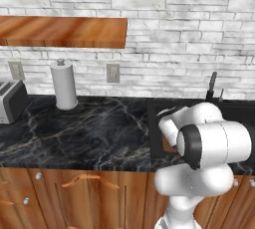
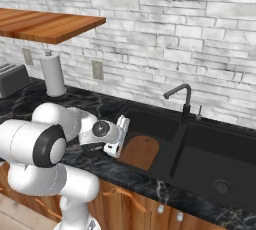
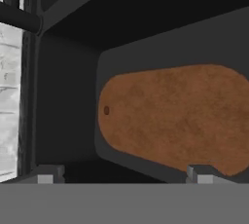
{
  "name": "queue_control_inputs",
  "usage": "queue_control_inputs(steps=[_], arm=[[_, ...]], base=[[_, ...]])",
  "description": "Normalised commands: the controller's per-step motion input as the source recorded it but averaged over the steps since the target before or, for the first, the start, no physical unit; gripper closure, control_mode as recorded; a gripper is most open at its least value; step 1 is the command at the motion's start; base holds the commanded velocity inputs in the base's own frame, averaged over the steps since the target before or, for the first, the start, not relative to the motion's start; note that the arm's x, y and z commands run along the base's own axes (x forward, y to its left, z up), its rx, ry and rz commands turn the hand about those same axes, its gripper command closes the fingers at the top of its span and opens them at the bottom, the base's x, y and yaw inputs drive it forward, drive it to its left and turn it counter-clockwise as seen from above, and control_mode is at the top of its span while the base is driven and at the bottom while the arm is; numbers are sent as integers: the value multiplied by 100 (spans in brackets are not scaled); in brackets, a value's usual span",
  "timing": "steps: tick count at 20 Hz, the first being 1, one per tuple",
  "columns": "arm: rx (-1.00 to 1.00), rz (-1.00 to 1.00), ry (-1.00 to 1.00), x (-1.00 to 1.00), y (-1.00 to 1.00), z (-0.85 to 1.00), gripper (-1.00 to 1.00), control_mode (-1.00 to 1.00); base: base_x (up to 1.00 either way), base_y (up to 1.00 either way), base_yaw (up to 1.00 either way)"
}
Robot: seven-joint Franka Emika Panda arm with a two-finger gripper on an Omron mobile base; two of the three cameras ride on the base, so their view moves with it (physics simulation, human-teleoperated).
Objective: Move the cutting board and knife to the sink. Then move spray from the cabinet to the counter.
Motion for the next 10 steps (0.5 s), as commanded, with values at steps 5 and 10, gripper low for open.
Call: queue_control_inputs(steps=[5, 10], arm=[[2, 11, 7, -24, 0, 27, -100, -100], [0, 20, 8, -30, -2, 33, -100, -100]], base=[[0, 0, 0], [0, 0, 0]])
